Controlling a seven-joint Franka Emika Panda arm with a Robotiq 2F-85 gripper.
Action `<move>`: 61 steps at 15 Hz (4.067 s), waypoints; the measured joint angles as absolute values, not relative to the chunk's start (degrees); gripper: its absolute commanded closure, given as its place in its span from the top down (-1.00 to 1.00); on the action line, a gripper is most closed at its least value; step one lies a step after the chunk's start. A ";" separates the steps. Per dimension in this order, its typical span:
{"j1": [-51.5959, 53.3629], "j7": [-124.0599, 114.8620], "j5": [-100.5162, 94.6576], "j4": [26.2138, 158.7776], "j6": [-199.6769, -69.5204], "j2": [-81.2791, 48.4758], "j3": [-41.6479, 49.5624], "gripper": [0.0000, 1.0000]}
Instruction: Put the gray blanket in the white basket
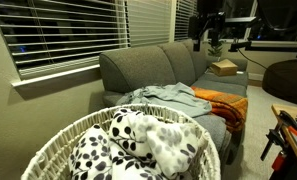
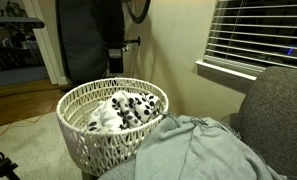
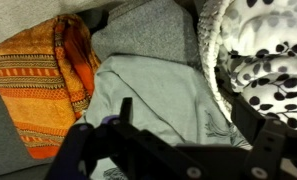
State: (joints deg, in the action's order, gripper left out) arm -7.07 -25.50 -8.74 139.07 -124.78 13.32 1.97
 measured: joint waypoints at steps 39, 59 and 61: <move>-8.55 -30.14 -8.38 126.69 -127.56 -17.14 9.52 1.00; -5.49 -28.17 -6.62 122.55 -127.19 -23.23 9.73 1.00; -4.89 -28.17 -8.84 122.18 -127.03 -23.25 10.11 1.00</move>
